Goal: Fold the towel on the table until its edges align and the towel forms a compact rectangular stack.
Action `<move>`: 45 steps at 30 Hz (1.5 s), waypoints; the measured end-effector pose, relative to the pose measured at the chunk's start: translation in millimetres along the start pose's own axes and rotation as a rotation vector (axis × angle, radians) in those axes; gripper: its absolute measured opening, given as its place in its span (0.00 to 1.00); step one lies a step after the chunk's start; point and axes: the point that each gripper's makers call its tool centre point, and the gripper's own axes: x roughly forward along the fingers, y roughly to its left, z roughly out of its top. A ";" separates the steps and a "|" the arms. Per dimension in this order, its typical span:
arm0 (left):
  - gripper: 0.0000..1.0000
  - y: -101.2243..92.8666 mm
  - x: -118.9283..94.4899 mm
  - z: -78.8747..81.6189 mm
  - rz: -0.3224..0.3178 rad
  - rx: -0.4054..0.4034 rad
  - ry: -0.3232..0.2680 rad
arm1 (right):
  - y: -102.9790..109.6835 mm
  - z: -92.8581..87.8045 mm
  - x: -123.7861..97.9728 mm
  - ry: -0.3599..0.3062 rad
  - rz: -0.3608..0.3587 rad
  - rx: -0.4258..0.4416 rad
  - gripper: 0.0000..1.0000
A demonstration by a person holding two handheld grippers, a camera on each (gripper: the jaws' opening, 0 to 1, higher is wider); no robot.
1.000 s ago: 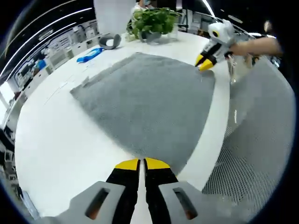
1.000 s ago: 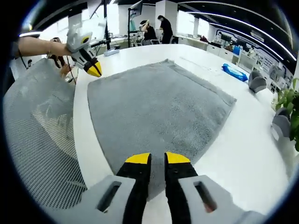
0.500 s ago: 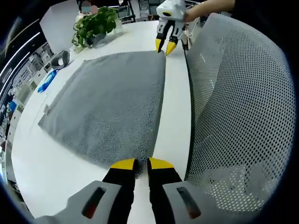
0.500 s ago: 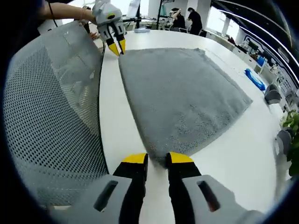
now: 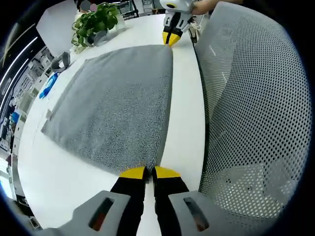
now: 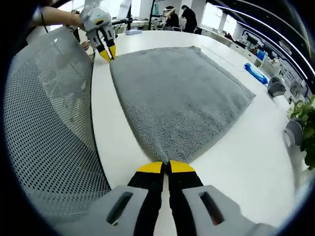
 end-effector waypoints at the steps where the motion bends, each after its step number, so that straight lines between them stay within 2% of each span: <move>1: 0.04 1.1 -0.1 0.3 0.000 -0.013 0.007 | -0.6 0.3 -0.9 -0.007 -0.001 0.011 0.00; 3: 0.02 2.7 -1.4 1.0 0.012 -0.035 0.008 | -1.4 2.7 -4.2 -0.034 -0.005 0.062 0.00; 6: 0.02 5.0 -6.7 4.1 0.016 -0.052 0.010 | -6.2 12.5 -15.0 -0.109 -0.031 0.143 0.00; 7: 0.02 8.6 -10.0 7.3 0.031 -0.078 0.001 | -8.0 16.8 -19.1 -0.138 -0.035 0.180 0.00; 9: 0.02 17.0 -18.0 15.5 0.086 -0.074 -0.022 | -11.9 22.3 -27.3 -0.171 -0.047 0.212 0.00; 13: 0.01 16.9 -33.8 25.7 0.115 -0.043 -0.029 | -20.6 37.3 -45.4 -0.209 -0.091 0.207 0.00; 15: 0.01 21.9 -43.8 32.4 0.143 -0.058 -0.050 | -25.5 45.7 -53.7 -0.238 -0.117 0.218 0.00; 19: 0.01 40.2 -72.1 54.7 0.250 -0.146 -0.152 | -36.0 60.9 -73.3 -0.275 -0.178 0.211 0.00; 23: 0.01 50.0 -99.7 70.4 0.344 -0.180 -0.209 | -41.9 73.1 -91.0 -0.301 -0.219 0.200 0.00; 30: 0.01 54.0 -135.6 89.7 0.452 -0.239 -0.295 | -44.6 92.4 -124.1 -0.372 -0.292 0.220 0.00; 34: 0.01 55.5 -153.2 99.2 0.506 -0.288 -0.346 | -41.4 97.0 -138.7 -0.387 -0.327 0.227 0.00; 39: 0.01 51.7 -171.2 107.5 0.549 -0.329 -0.384 | -35.6 102.1 -154.6 -0.411 -0.363 0.257 0.00; 41: 0.01 47.7 -176.5 109.8 0.545 -0.339 -0.404 | -33.8 103.5 -160.1 -0.414 -0.375 0.261 0.00; 45: 0.01 41.3 -184.0 110.0 0.542 -0.349 -0.405 | -29.9 106.4 -169.6 -0.431 -0.375 0.282 0.00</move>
